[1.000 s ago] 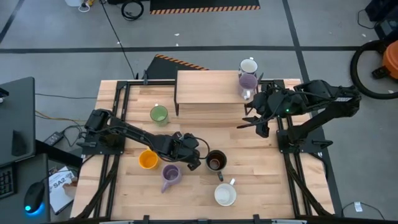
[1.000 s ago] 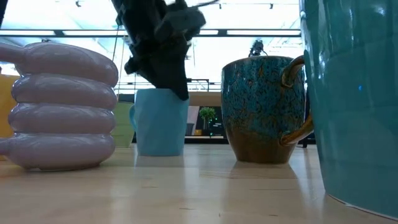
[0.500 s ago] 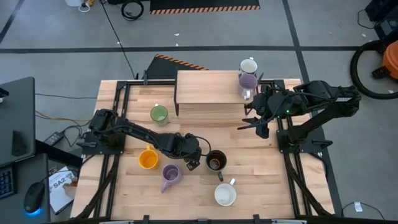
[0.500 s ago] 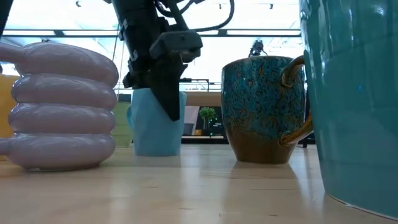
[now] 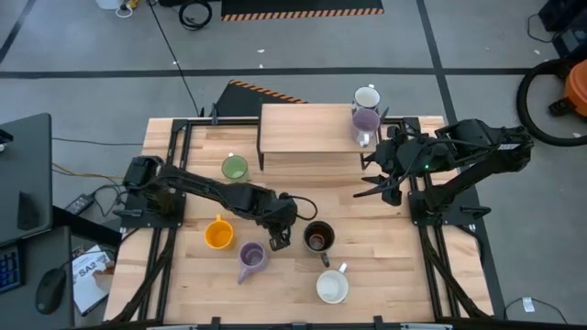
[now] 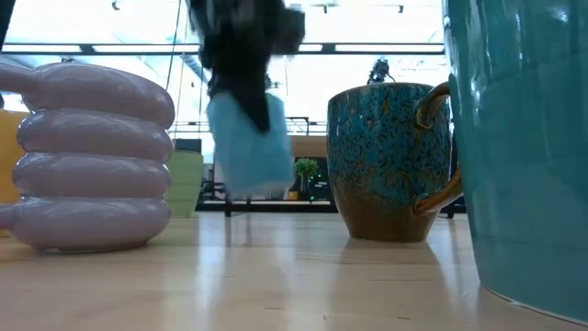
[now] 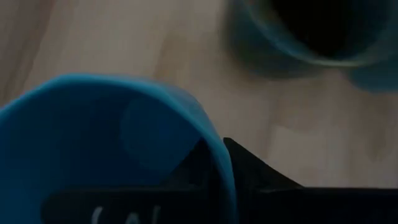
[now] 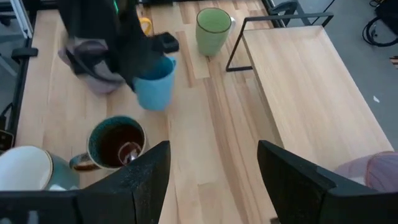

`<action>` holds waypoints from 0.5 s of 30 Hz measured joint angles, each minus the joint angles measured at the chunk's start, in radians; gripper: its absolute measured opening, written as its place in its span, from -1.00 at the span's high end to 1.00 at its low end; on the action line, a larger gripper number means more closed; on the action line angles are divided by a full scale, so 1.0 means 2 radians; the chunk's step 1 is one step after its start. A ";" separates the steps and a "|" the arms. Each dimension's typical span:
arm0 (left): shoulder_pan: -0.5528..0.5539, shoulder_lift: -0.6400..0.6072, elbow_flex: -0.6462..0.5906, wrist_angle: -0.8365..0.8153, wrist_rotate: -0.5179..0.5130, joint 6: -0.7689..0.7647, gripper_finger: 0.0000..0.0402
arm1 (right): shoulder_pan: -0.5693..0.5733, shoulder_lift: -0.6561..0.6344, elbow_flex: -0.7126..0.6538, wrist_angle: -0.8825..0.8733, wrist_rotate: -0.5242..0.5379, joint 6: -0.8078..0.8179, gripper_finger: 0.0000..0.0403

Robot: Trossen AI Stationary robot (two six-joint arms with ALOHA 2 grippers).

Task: Place coffee mugs
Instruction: Put the light blue mug on the shelf

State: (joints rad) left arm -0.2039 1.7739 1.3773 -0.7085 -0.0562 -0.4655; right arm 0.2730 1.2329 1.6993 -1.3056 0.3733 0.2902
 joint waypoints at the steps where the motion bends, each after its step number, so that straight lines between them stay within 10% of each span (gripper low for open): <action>1: 0.000 -0.002 0.011 -0.015 0.010 0.017 0.85 | 0.000 -0.001 0.000 -0.003 0.000 0.000 -0.22; 15: 0.075 0.032 0.266 -0.225 0.022 0.232 0.85 | 0.000 -0.019 0.000 -0.023 0.014 0.016 -0.22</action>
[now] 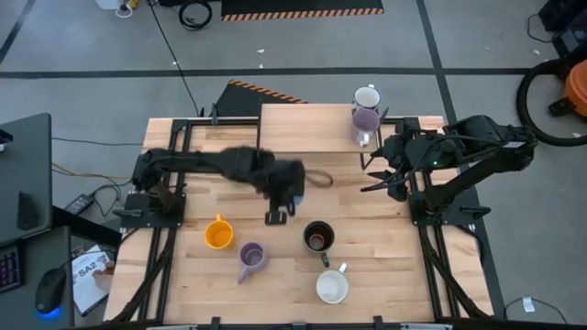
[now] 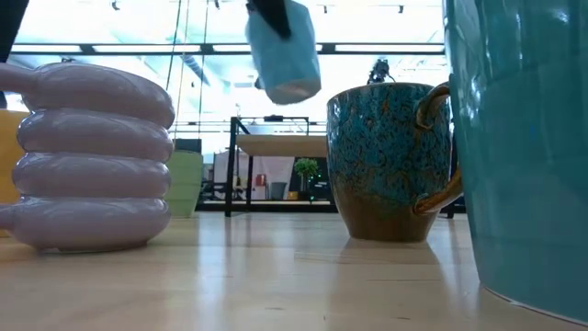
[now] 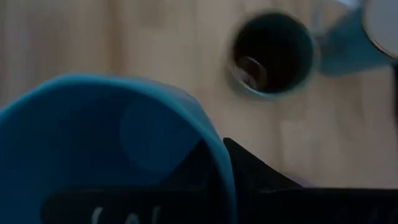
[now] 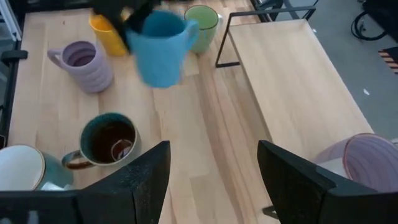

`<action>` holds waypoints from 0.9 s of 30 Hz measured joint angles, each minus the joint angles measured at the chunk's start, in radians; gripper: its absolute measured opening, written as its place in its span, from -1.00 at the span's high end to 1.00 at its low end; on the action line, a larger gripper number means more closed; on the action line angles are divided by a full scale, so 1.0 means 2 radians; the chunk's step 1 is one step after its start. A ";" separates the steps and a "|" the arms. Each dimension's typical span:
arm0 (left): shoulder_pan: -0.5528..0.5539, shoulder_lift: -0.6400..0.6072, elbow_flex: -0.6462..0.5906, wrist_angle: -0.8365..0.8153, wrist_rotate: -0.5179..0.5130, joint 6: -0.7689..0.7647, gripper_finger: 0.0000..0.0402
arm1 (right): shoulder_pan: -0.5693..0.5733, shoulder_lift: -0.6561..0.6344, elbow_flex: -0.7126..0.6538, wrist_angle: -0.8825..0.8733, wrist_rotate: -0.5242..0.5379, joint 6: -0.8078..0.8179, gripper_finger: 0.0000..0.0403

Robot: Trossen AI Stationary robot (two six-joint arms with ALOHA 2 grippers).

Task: Place coffee mugs
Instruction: Put the light blue mug on the shelf

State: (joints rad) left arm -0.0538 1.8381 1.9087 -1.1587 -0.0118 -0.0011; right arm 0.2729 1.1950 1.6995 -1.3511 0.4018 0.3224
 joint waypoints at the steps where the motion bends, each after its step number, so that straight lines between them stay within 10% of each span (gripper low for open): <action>1: 0.008 0.004 0.014 -0.006 -0.005 0.015 0.85 | 0.000 0.000 0.000 0.000 0.000 0.001 -0.22; 27: 0.213 0.014 0.049 -0.024 -0.074 0.385 0.85 | 0.000 0.002 0.000 0.010 0.028 0.080 -0.22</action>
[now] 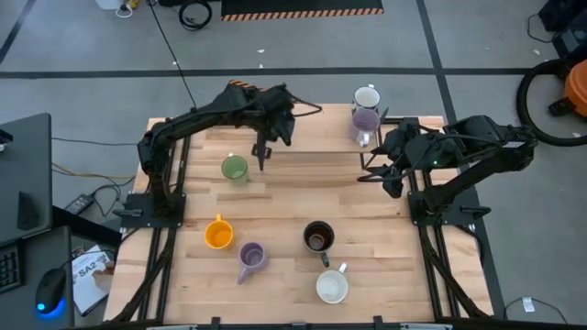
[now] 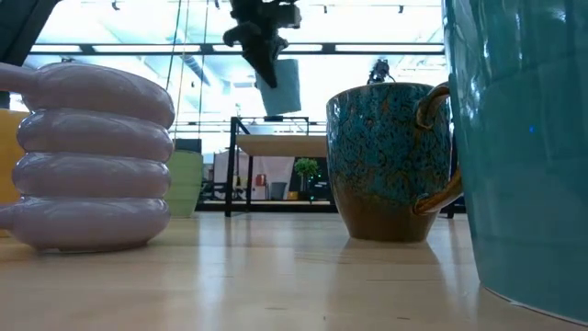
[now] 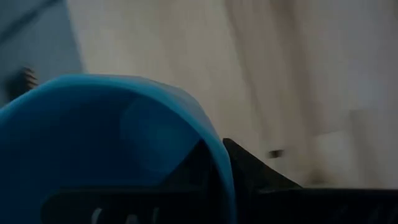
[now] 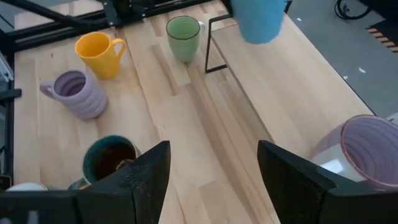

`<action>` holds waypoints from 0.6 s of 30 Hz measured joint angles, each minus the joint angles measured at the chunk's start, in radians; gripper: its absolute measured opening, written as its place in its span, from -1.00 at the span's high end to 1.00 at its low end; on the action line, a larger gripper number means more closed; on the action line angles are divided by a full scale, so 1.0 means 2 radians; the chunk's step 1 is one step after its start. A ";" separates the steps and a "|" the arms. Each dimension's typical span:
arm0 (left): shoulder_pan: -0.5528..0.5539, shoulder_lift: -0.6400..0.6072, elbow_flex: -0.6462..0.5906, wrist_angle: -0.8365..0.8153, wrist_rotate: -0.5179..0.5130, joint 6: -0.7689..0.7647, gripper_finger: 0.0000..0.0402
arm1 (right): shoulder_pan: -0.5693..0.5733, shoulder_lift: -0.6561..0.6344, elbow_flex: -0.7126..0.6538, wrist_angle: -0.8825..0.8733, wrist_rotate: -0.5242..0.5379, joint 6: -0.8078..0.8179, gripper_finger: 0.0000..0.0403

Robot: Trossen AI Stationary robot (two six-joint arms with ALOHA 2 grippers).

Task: Place coffee mugs
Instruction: Put the light blue mug on the shelf

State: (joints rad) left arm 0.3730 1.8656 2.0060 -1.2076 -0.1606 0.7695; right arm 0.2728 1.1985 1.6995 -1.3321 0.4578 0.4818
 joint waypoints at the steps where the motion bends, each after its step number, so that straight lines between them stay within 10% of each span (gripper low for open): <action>1: 0.006 0.000 0.000 0.009 -0.004 0.021 0.85 | 0.000 0.001 0.000 0.002 0.001 0.003 -0.22; 18: 0.107 0.000 0.000 0.019 0.119 0.191 0.85 | 0.000 0.029 0.000 0.011 0.012 0.033 -0.22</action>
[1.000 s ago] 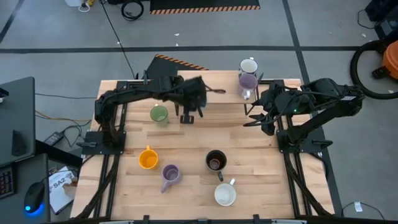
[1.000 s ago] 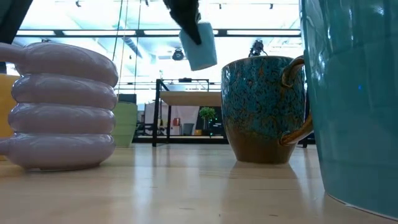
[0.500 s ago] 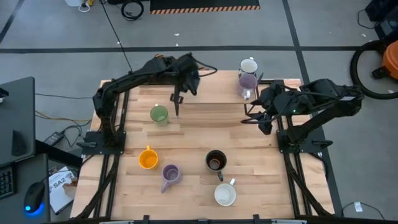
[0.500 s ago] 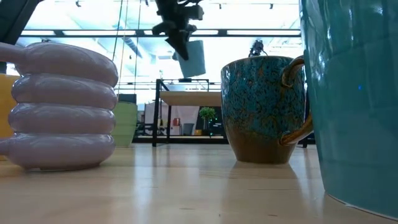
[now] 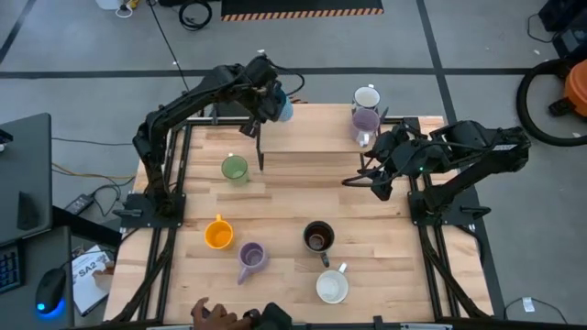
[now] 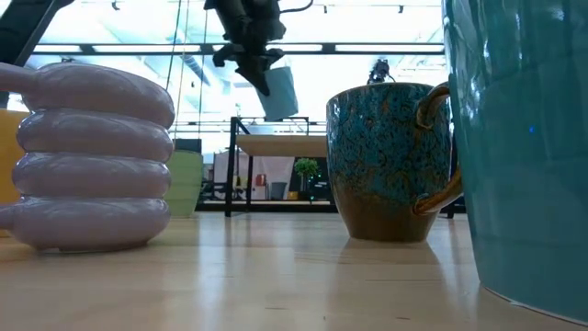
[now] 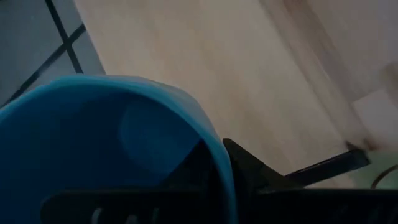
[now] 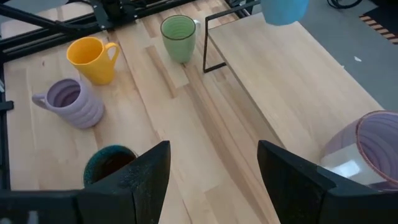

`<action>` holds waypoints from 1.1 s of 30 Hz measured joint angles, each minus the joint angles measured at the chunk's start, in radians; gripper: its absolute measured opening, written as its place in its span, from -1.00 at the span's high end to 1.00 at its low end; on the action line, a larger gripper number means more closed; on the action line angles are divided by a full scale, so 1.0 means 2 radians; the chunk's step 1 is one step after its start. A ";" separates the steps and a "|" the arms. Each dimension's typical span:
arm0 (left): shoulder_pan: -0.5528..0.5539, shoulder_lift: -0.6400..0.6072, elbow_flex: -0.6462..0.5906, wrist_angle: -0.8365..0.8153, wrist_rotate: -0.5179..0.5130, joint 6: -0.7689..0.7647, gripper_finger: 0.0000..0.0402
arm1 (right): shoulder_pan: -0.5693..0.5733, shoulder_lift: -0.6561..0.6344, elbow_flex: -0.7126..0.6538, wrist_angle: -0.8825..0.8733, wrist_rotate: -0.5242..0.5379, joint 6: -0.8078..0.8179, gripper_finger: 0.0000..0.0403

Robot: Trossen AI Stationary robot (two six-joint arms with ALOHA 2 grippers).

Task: Place coffee mugs
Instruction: Put the light blue mug on the shelf

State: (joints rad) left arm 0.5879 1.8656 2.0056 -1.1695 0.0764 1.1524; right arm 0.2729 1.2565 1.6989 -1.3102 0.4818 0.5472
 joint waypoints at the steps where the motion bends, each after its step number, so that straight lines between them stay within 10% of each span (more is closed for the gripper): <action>1: 0.002 0.000 0.000 0.002 0.001 0.005 0.85 | 0.000 0.000 0.000 0.000 0.000 0.000 -0.22; 33: 0.007 0.041 0.000 -0.030 0.025 0.009 0.63 | 0.000 0.001 0.000 0.004 0.014 0.015 -0.22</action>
State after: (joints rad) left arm 0.6022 1.9476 2.0048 -1.2285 0.1268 1.1711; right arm 0.2729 1.2579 1.6989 -1.3022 0.5091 0.5781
